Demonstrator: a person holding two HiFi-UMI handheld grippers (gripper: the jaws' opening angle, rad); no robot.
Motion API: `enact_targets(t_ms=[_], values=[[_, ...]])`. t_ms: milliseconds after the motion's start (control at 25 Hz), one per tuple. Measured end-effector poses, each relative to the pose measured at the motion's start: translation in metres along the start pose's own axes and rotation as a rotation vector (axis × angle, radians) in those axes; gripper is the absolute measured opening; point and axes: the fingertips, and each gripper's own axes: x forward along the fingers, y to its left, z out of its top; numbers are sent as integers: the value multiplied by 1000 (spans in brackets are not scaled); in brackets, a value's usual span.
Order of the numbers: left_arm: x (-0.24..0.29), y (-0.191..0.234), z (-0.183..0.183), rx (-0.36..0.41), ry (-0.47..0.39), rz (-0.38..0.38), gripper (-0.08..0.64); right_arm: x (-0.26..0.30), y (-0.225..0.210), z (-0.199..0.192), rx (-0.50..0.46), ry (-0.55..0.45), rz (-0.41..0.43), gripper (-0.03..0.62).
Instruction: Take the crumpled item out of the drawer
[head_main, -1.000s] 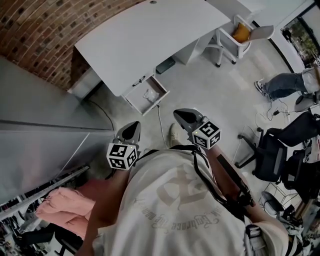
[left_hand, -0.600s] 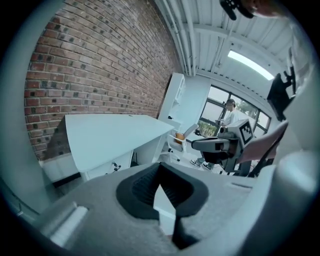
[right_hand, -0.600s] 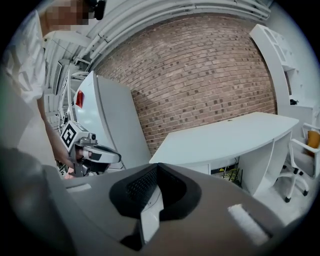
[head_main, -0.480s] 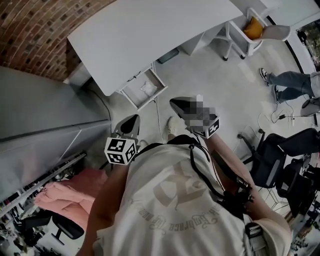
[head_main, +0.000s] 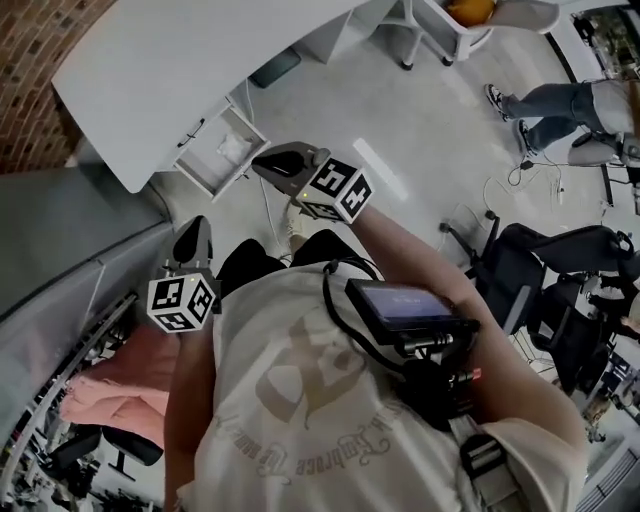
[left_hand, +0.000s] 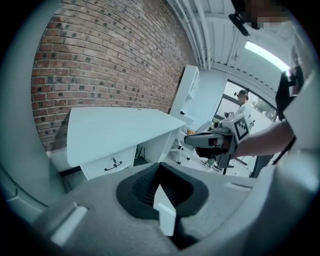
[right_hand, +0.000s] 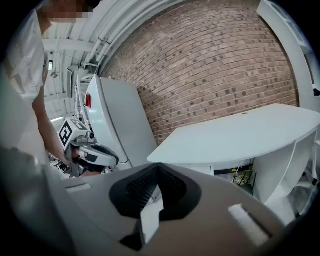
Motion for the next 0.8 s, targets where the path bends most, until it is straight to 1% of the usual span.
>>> enact_targets(t_ms=[160,280,560,800], values=[[11,3,-8,-4,46,16,4,9,-17,1,-6,11,25,9],[25,5,-7,-1,65,9,5,12,-30,2,-2,10,17,9],[57,12,9,35,97,-46,3,22,-49,9,19,-7,-19,9],[88,39,-1,49,162,-104,3,47,-66,-3,33,19,-61,8]])
